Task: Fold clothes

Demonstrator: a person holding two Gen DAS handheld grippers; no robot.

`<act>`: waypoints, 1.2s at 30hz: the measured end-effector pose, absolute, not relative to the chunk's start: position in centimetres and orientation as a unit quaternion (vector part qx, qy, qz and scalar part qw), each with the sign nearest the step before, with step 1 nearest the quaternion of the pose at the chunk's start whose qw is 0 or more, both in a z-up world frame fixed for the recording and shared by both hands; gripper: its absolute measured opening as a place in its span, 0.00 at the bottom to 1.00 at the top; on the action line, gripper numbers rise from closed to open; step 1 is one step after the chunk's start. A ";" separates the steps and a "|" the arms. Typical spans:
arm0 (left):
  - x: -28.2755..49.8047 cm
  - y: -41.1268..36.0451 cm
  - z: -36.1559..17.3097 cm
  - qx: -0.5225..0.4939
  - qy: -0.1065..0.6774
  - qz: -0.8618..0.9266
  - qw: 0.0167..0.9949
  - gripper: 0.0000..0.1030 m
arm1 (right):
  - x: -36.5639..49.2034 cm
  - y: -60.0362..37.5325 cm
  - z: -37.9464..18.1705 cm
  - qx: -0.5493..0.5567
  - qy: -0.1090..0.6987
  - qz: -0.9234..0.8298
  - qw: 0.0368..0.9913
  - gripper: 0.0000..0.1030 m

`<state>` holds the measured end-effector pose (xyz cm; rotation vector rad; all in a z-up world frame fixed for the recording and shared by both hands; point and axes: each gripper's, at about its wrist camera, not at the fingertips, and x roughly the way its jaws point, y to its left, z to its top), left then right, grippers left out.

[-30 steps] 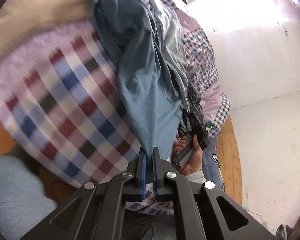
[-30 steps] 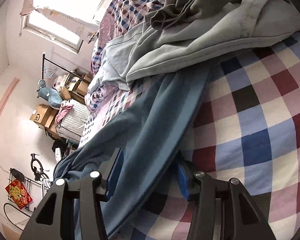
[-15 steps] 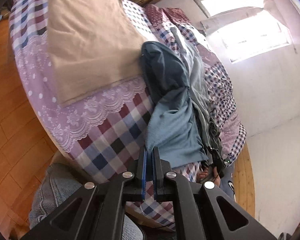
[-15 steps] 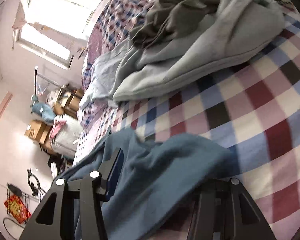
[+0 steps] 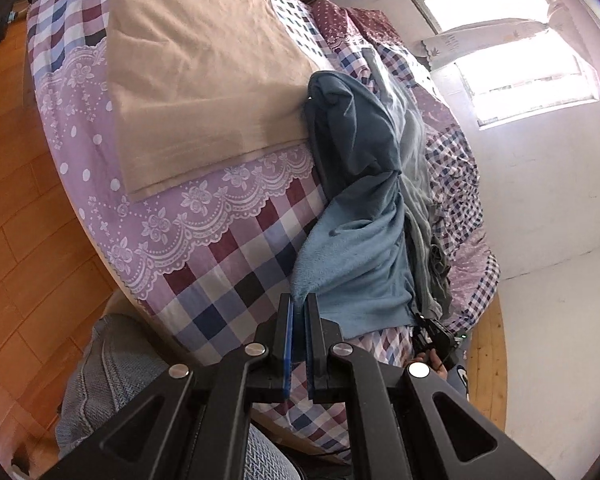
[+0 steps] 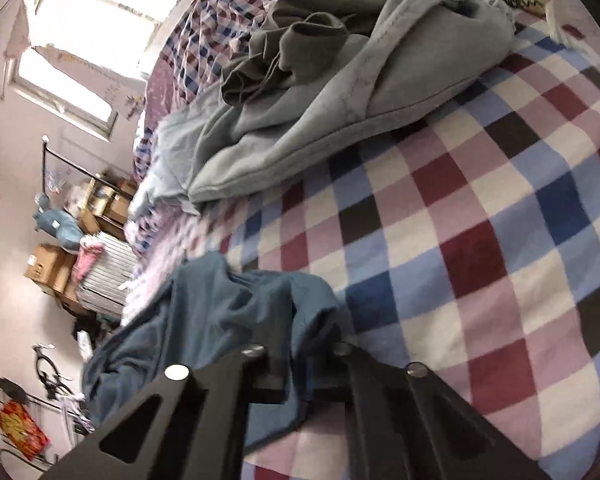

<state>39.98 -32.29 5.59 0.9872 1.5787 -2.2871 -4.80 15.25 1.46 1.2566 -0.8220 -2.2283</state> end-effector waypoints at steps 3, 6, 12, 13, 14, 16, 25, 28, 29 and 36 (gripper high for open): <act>39.5 -31.9 5.8 0.340 0.521 -0.777 0.095 0.03 | -3.9 15.4 2.3 0.450 -0.269 -0.822 0.223 0.00; 39.2 -31.6 5.8 0.344 0.516 -0.779 0.088 0.03 | -2.7 16.1 3.9 0.433 -0.250 -0.837 0.223 0.00; 38.8 -31.2 5.7 0.346 0.515 -0.780 0.076 0.03 | 0.3 19.2 7.5 0.399 -0.238 -0.859 0.216 0.00; 38.7 -31.1 5.7 0.347 0.514 -0.781 0.072 0.03 | 0.9 19.9 8.0 0.394 -0.239 -0.862 0.211 0.00; 38.6 -30.9 5.7 0.349 0.513 -0.782 0.068 0.03 | 1.8 20.9 8.6 0.389 -0.241 -0.865 0.205 0.00; 38.2 -30.6 5.7 0.355 0.508 -0.783 0.061 0.03 | 4.0 23.2 9.8 0.375 -0.248 -0.873 0.192 0.00; 36.4 -28.8 5.6 0.378 0.488 -0.786 0.032 0.03 | 15.8 32.7 12.9 0.332 -0.258 -0.900 0.115 0.00; 35.9 -28.5 5.5 0.386 0.482 -0.786 0.027 0.03 | 20.0 34.7 13.2 0.331 -0.260 -0.903 0.091 0.00; 35.8 -28.4 5.4 0.389 0.481 -0.785 0.026 0.03 | 21.2 35.3 13.1 0.333 -0.263 -0.902 0.084 0.00; 35.5 -28.0 5.2 0.402 0.477 -0.781 0.035 0.03 | 25.0 36.8 12.3 0.372 -0.243 -0.893 0.070 0.00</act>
